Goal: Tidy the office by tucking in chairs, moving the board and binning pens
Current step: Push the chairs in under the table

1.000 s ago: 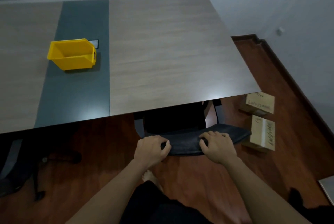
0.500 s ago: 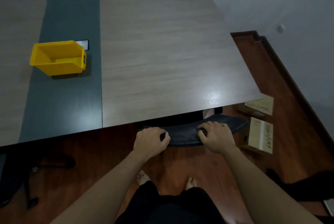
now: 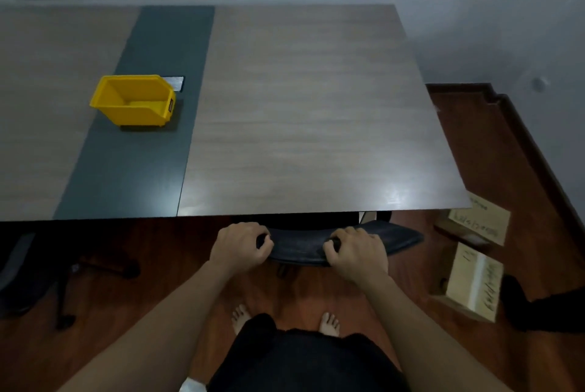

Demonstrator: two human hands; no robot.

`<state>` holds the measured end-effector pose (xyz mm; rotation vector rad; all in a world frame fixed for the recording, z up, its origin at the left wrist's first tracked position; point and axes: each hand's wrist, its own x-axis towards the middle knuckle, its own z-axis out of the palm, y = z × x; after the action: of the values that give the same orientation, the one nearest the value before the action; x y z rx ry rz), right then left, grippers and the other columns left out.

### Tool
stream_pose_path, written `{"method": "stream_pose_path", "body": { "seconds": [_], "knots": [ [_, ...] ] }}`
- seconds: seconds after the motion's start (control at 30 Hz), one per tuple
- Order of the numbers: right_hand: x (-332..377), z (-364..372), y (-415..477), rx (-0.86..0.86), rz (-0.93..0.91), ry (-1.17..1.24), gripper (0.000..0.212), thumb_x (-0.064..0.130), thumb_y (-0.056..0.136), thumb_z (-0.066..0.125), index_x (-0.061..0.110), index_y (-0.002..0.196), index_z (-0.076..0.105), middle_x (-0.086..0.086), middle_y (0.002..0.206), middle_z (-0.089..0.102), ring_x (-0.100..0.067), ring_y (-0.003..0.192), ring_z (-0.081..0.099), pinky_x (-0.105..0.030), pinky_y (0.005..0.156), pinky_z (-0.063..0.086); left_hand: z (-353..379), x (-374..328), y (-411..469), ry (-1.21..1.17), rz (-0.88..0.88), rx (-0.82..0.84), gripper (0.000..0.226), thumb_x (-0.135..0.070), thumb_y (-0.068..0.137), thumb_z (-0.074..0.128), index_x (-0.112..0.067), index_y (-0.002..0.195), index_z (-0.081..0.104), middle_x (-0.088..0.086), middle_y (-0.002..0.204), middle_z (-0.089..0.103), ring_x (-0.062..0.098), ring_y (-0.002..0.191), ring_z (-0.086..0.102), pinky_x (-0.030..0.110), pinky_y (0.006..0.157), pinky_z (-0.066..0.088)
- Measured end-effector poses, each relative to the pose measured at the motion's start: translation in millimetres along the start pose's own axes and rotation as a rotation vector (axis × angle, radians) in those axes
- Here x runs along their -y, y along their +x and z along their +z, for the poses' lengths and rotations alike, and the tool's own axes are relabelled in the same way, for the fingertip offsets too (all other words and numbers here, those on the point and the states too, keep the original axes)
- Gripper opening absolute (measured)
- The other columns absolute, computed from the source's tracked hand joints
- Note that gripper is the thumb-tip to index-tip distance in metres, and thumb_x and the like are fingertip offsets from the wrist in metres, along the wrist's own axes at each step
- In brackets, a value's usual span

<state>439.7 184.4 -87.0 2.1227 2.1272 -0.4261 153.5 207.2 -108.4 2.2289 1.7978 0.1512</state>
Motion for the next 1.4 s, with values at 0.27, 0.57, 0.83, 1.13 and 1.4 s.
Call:
{"method": "stream_pose_path", "body": {
  "seconds": [0.27,0.57,0.83,1.13,1.4],
  "knots": [
    [-2.9,-16.3,13.2,0.206,-0.184,0.258,0.052,0.062,0.104,0.047,0.030,0.141,0.064,-0.001,0.136,0.070,-0.027,0.124,0.066,-0.046,0.103,0.053,-22.9,-1.4,-25.9,-0.295,-0.119,0.020,0.043,-0.049,0.098,0.050,-0.034,0.134,0.070,-0.015,0.131,0.069,0.006,0.122,0.062,0.034,0.104,0.054],
    [93.5,-42.4,19.9,0.262,-0.487,0.387,0.060,0.067,0.106,0.050,0.026,0.148,0.062,0.004,0.146,0.067,-0.019,0.129,0.065,-0.042,0.106,0.057,-72.2,31.2,-121.3,-0.353,-0.343,-0.194,0.051,-0.057,0.101,0.049,-0.032,0.141,0.066,-0.013,0.142,0.065,0.007,0.133,0.059,0.036,0.115,0.048],
    [225.3,-47.4,1.2,0.233,-0.674,0.376,0.059,0.064,0.107,0.052,0.024,0.149,0.062,0.004,0.147,0.067,-0.016,0.134,0.063,-0.037,0.112,0.053,-110.2,101.5,-196.9,-0.368,-0.491,-0.316,0.047,-0.057,0.105,0.049,-0.036,0.145,0.061,-0.019,0.145,0.061,0.000,0.135,0.055,0.034,0.115,0.048],
    [403.0,-33.9,-42.4,0.254,-0.815,0.286,0.060,0.066,0.107,0.051,0.026,0.149,0.061,0.006,0.149,0.067,-0.014,0.136,0.063,-0.036,0.112,0.053,-152.1,228.2,-308.3,-0.398,-0.622,-0.461,0.044,-0.051,0.107,0.054,-0.031,0.145,0.063,-0.015,0.144,0.062,0.002,0.132,0.057,0.028,0.111,0.047],
    [538.4,0.9,-77.8,0.328,-0.882,0.280,0.062,0.069,0.104,0.050,0.029,0.150,0.060,0.009,0.149,0.066,-0.012,0.135,0.061,-0.041,0.112,0.054,-168.0,330.3,-405.1,-0.396,-0.744,-0.468,0.047,-0.054,0.105,0.052,-0.031,0.145,0.062,-0.013,0.145,0.063,0.005,0.132,0.058,0.033,0.112,0.049]
  ]
}}
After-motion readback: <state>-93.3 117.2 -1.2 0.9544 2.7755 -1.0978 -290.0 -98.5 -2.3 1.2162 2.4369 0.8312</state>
